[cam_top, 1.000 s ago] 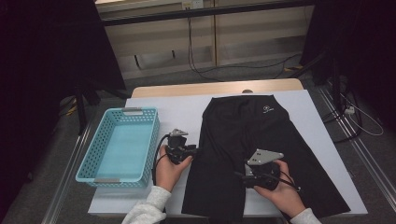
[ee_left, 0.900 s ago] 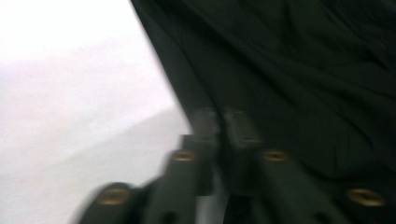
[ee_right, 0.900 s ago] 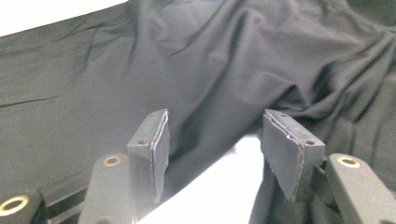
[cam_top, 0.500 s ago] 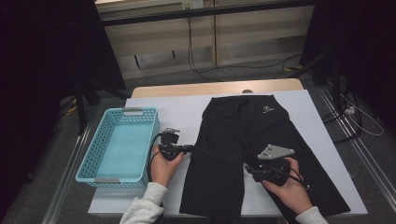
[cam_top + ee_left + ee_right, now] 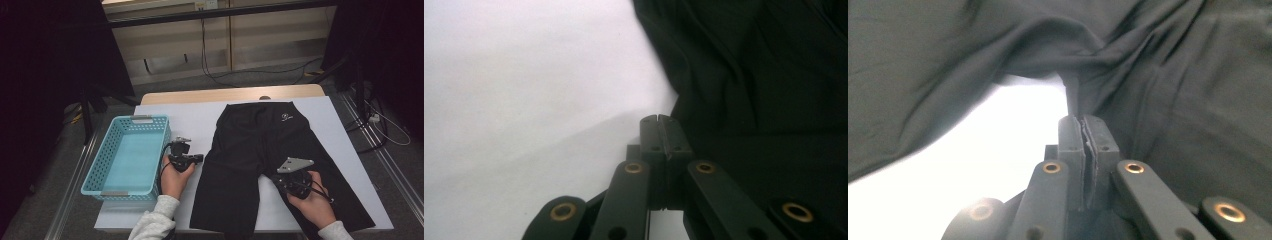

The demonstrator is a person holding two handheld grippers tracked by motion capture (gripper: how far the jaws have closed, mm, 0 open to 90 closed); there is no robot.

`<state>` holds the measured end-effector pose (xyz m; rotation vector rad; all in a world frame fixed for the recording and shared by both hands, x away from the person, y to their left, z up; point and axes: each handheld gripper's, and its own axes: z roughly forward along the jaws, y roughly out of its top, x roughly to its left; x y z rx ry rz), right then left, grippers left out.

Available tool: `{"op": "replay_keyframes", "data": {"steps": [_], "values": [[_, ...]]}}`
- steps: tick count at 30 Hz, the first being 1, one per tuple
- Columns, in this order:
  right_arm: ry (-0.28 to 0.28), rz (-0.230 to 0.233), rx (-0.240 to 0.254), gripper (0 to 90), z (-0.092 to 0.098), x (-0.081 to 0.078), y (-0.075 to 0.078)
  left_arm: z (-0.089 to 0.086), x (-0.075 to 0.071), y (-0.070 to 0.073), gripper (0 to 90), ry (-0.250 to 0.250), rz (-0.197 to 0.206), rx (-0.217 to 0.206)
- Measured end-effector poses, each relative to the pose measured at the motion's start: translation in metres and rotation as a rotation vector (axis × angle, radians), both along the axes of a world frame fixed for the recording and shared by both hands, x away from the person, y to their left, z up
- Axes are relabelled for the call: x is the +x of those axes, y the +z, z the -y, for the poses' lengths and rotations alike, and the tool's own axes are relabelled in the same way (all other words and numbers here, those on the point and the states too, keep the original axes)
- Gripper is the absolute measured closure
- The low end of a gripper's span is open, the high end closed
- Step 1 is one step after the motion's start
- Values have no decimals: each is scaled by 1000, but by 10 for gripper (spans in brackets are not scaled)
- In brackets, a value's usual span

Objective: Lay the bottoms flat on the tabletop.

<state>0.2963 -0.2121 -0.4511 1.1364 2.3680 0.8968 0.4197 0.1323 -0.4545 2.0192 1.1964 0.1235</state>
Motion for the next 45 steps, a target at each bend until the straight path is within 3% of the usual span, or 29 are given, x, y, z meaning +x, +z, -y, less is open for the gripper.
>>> {"op": "replay_keyframes", "data": {"steps": [3,5,7,9,13,15,17,19,21,22,24,29,32,34,38,42,45], "values": [[-4,-3,3,874,1,-1,0,2,-4,3,896,-28,-1,-11],[-2,-3,-3,873,0,-1,0,4,-8,5,756,-34,10,-4],[0,-3,0,873,0,-1,0,3,-15,7,650,-51,33,40],[-1,0,-3,871,1,-1,0,2,-20,7,611,-71,-5,40],[-6,2,-6,868,2,-1,0,9,-29,9,656,-94,9,104],[-8,1,-6,867,2,-1,0,10,-30,9,817,-102,0,120],[-7,0,-6,866,2,-1,0,10,-29,9,896,-95,-14,109],[-6,1,-7,866,2,-1,0,9,-28,10,900,-80,-9,121],[-3,2,-8,865,2,-1,0,2,-23,11,900,-52,-28,88],[-3,2,-8,860,2,-2,0,-2,-21,12,900,-52,-38,92],[-2,3,-10,804,0,-2,0,-2,-21,9,900,-44,-38,88],[28,74,49,638,-14,0,10,1,-20,9,900,-43,-45,86],[49,87,47,631,-28,6,11,1,-19,8,899,-48,-44,82],[57,79,38,631,-34,12,7,0,-20,8,898,-51,-43,80],[66,53,67,611,-42,20,4,1,-20,8,897,-57,-39,78],[67,28,53,567,-49,25,-1,3,-21,7,897,-61,-36,71],[76,45,53,612,-52,28,-6,4,-21,7,896,-68,-33,75]]}}
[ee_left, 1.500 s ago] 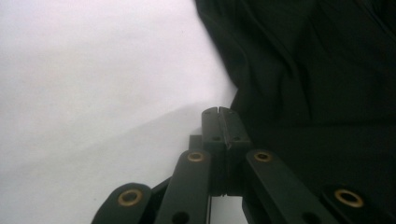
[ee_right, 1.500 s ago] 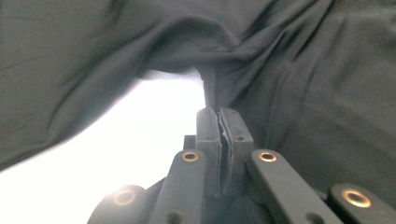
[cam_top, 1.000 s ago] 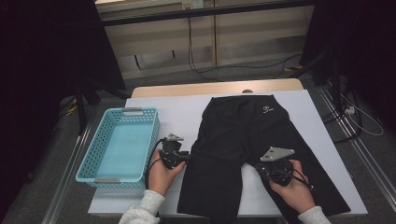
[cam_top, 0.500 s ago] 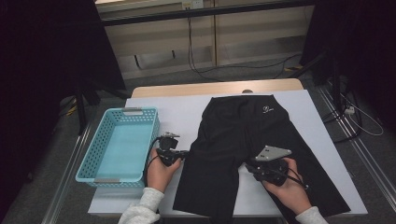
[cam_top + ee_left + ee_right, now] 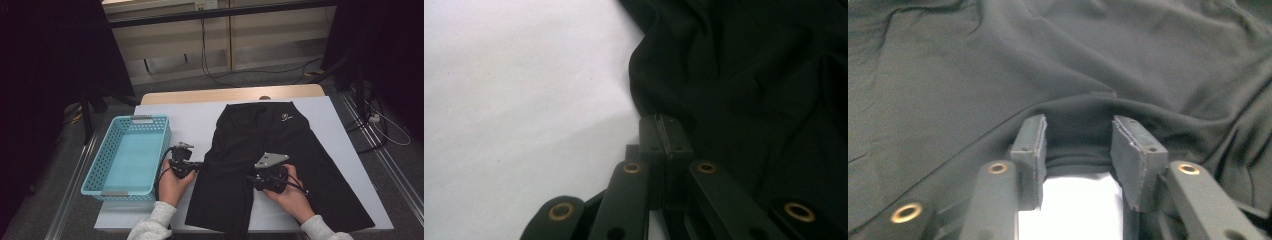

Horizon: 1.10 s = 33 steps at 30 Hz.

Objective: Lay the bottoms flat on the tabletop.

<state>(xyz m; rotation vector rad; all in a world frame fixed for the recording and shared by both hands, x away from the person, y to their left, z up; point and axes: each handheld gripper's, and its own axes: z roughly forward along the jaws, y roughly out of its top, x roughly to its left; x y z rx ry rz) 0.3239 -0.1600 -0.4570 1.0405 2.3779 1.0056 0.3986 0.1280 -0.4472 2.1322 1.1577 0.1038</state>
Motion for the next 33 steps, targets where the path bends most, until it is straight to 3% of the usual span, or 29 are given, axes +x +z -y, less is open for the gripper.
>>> {"op": "replay_keyframes", "data": {"steps": [2,4,11,14,17,18,21,24,26,29,31,33], "values": [[20,-13,19,791,2,1,0,1,0,0,896,0,3,-2],[31,-5,6,845,3,-1,0,1,0,0,896,-1,1,-1],[35,-49,3,900,25,-12,7,-1,1,0,897,4,-7,-8],[27,-77,-9,900,37,-19,5,-2,1,0,897,-1,-14,-7],[22,-60,-7,900,40,-22,8,0,-1,0,897,3,-21,-12],[21,-47,7,847,38,-22,10,0,-2,1,897,2,-22,-11],[40,-12,49,723,25,-24,13,1,-4,1,897,2,-31,-8],[90,10,36,639,5,-27,13,-1,-5,2,897,5,-41,-5],[130,1,33,593,-8,-29,12,-3,-6,3,897,8,-43,-2],[187,-35,7,567,-23,-29,4,-4,-7,3,897,11,-41,1],[195,-49,26,564,-24,-28,1,-6,-8,2,896,15,-37,1],[197,-61,32,642,-21,-25,1,-7,-7,1,896,12,-34,-9]]}}
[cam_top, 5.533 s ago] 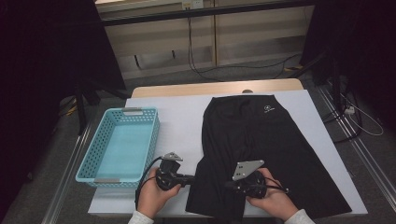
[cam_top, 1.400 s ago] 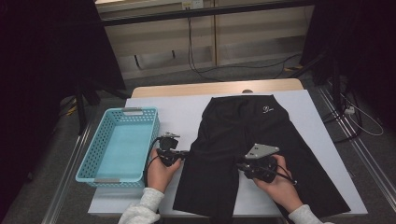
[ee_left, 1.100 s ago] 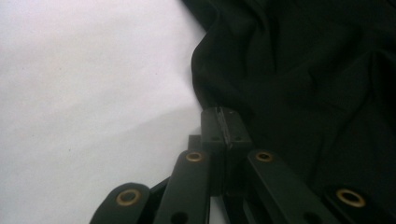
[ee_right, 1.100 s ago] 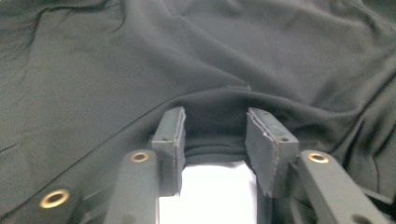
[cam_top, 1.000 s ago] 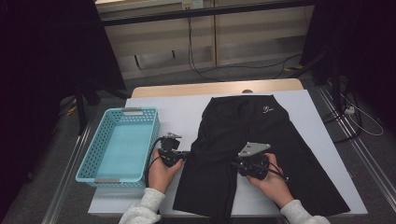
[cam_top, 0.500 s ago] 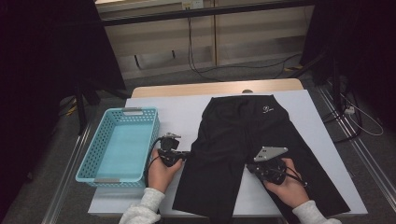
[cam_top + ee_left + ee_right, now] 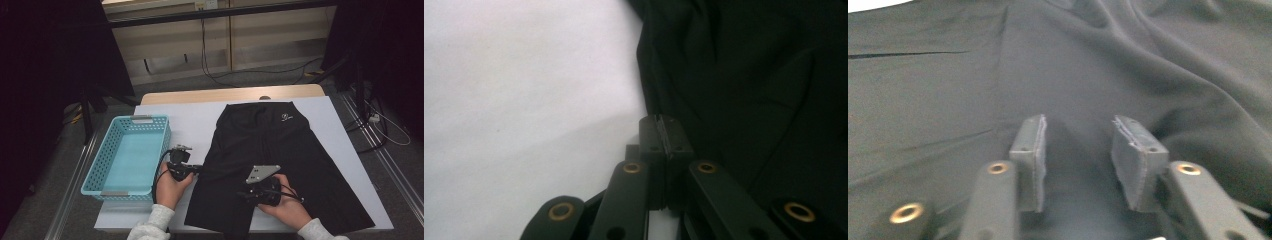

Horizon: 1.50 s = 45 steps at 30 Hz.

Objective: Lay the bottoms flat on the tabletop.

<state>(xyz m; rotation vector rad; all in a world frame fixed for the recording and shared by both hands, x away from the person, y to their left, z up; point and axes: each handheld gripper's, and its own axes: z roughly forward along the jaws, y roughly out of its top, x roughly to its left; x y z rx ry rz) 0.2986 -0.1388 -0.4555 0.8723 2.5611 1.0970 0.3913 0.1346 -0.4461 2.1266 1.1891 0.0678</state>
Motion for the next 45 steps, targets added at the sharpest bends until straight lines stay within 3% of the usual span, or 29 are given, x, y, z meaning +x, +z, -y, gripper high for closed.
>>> {"op": "replay_keyframes", "data": {"steps": [2,5,11,14,15,18,21,23,25,29,37,45], "values": [[7,-10,12,774,4,1,0,0,0,0,895,-2,-4,-4],[23,-26,23,893,8,2,0,2,0,0,894,-8,-10,-9],[61,-56,15,900,17,-7,3,5,-3,3,895,-21,-19,-13],[62,-57,6,900,21,-9,4,6,-5,5,886,-30,-4,-3],[64,-57,11,879,22,-9,4,5,-5,6,874,-26,6,1],[32,-19,36,679,23,-8,5,4,-6,7,784,-22,23,-6],[-20,11,67,525,25,-5,9,4,-7,9,589,-25,62,-14],[-47,32,72,471,27,-3,11,6,-7,8,474,-53,83,-4],[-106,68,75,354,30,-1,12,8,-9,7,365,-97,103,6],[-219,87,110,224,38,5,15,7,-11,5,283,-128,120,12],[-310,92,100,129,47,13,13,5,-16,5,187,-142,138,6],[-324,93,100,123,50,10,13,7,-21,8,151,-156,145,7]]}}
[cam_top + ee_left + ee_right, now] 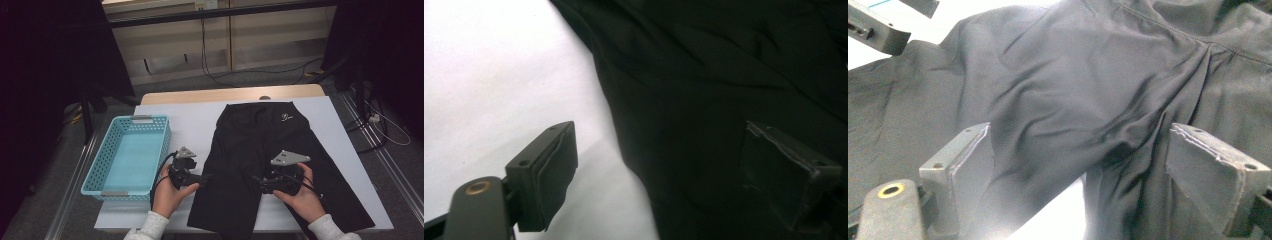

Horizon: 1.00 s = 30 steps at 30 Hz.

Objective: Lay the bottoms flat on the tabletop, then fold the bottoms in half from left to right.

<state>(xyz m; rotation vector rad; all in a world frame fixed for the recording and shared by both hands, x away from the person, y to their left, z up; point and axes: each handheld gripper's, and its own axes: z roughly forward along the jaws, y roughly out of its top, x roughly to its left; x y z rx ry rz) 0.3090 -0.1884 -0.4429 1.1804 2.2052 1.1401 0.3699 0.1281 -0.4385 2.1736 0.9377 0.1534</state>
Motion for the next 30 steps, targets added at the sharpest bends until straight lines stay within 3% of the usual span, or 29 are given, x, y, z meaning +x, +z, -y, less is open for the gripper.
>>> {"op": "replay_keyframes", "data": {"steps": [5,9,12,15,19,26,30], "values": [[-15,3,5,115,0,1,0,-3,0,-4,120,-6,-11,11],[-3,8,22,106,-3,4,0,-3,-1,-4,94,0,15,22],[1,3,9,106,-5,5,-1,-4,-2,-2,94,-7,12,5],[6,10,10,108,-7,3,0,-3,-5,-1,101,-32,31,25],[6,9,11,108,-6,3,1,-2,-8,-4,116,-38,17,45],[4,8,12,112,-2,3,1,-2,-8,-11,140,-18,20,105],[7,12,17,113,0,1,2,1,-11,-12,158,-11,51,141]]}}
